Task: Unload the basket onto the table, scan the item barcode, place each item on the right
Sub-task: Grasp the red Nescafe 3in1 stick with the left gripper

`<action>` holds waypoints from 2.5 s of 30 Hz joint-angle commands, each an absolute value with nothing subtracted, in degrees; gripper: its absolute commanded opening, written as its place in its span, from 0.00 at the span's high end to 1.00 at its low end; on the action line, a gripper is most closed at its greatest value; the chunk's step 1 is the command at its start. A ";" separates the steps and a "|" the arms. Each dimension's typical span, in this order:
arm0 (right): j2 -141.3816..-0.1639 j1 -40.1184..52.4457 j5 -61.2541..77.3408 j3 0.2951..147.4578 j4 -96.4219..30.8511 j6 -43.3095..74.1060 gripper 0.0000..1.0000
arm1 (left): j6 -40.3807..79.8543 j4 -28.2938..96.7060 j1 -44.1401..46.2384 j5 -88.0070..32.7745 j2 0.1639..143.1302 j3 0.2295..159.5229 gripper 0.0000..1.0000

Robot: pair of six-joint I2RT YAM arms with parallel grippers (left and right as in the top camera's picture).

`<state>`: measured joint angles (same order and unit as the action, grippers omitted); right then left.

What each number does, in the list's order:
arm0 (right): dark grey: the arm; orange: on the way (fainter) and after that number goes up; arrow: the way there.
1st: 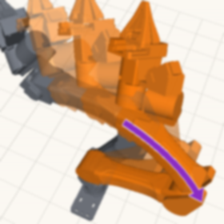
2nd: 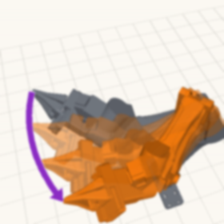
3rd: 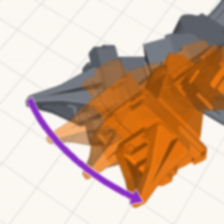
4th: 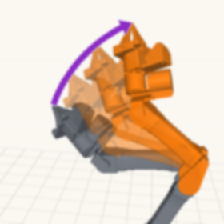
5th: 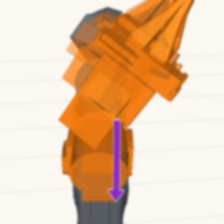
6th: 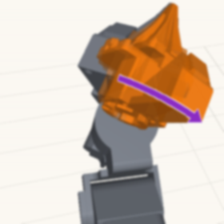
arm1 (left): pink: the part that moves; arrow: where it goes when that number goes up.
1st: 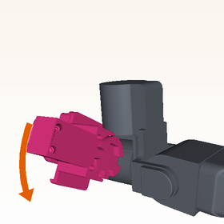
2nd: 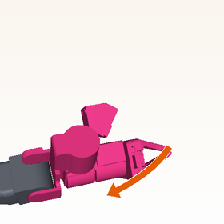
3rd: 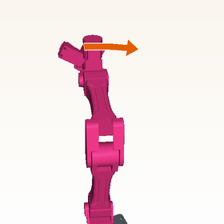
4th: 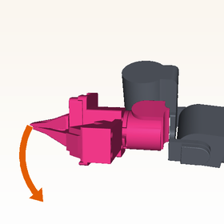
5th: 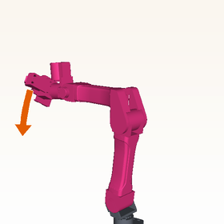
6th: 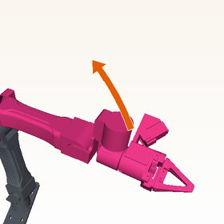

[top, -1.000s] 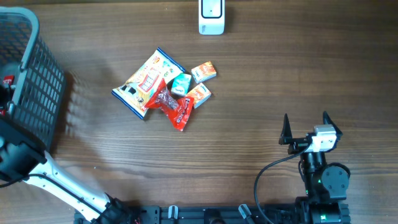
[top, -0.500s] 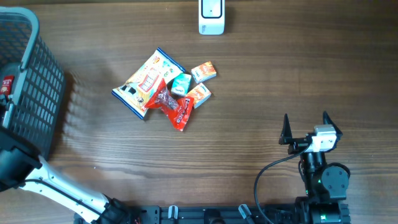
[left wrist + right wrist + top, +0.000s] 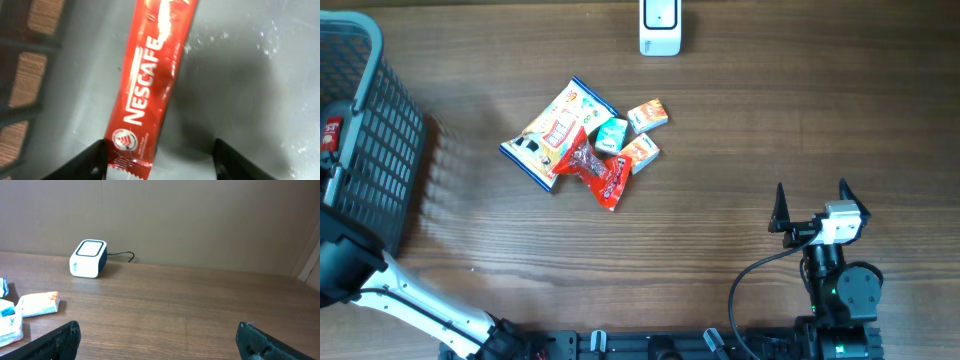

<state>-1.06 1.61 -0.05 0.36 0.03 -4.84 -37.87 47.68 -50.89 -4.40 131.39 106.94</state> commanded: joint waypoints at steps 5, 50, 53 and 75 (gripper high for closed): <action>-0.80 1.37 0.03 0.30 0.34 -5.43 0.00 | -38.57 46.41 -50.37 -4.05 132.77 105.27 0.79; -0.80 1.37 0.03 0.30 0.34 -5.43 0.00 | -31.29 37.56 -49.69 -17.63 127.09 105.30 0.00; -0.80 1.37 0.03 0.30 0.34 -5.45 0.00 | -31.27 36.49 -49.06 -16.10 129.05 105.30 0.00; -0.80 1.37 0.03 0.30 0.34 -5.45 0.00 | -32.75 35.48 -46.68 -5.04 136.64 105.21 0.14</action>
